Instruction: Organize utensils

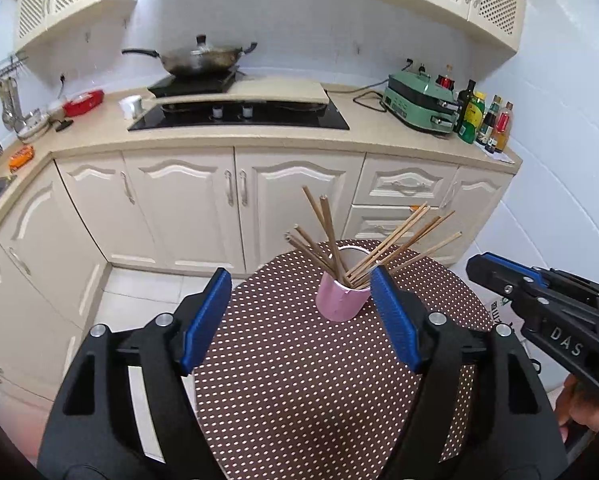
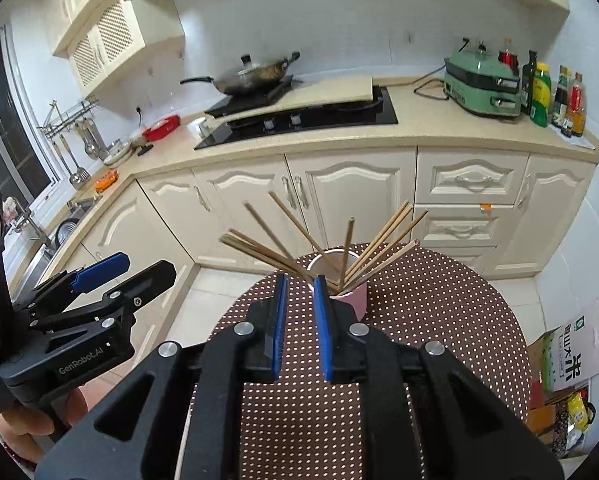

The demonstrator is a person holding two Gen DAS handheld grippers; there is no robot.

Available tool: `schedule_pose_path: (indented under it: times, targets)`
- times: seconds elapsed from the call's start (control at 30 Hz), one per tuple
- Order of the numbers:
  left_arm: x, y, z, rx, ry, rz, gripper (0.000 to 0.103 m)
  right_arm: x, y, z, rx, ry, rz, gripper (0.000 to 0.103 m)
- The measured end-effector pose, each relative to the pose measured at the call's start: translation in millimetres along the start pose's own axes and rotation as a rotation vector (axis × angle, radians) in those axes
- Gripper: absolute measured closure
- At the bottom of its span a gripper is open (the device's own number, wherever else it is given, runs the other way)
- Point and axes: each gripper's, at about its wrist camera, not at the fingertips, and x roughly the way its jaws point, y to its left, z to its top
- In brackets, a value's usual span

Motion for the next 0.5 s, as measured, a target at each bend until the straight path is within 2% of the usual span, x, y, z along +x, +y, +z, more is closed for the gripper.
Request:
schedule_pose_path:
  times: [0.13, 0.2, 0.5]
  targets:
    - [-34, 7, -7, 0.002, -0.029, 0.009, 0.027, -27, 17, -9, -0.011, -0.048, -0.012, 0.083]
    - [-50, 10, -12, 0.004, -0.042, 0.009, 0.026, -41, 25, -16, -0.013, -0.072, -0.021, 0.074]
    - [-118, 18, -36, 0.015, -0.097, 0.025, 0.017, -98, 64, -42, -0.033, -0.157, -0.040, 0.048]
